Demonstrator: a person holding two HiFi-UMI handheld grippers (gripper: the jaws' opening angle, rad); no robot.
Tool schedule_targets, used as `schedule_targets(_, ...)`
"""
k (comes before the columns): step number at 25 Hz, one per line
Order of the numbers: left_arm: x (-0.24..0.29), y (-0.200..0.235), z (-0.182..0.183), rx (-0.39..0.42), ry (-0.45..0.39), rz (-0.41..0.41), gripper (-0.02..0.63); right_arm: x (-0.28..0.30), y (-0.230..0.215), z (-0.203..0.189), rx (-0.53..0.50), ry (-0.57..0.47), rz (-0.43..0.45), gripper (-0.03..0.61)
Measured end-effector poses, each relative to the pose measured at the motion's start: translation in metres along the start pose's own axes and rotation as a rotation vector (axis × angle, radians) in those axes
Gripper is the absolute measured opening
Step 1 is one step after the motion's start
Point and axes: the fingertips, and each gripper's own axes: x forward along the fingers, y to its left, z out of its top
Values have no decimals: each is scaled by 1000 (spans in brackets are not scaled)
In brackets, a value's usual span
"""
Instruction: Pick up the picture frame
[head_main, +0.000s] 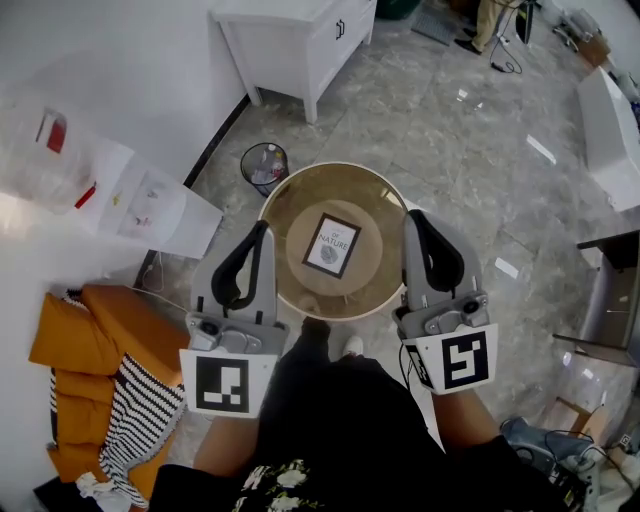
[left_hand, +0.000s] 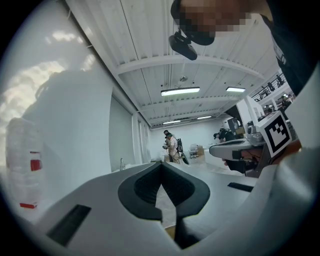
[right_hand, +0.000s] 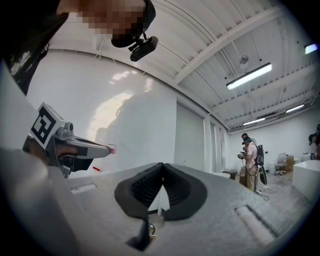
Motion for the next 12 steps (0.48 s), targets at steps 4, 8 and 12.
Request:
schedule_targets(4,16,13,-7,-1,-4,-52,6,16,1,-6,-5,15,-41,-3)
schedule_targets(8,29,32,-13,8,-16,-92,6,34,8,-7,-21,14,-74,-3)
schedule_targets(12,43,48,-26,-17,-8,-116,6,50,18,-17,-27,39,-79,-2)
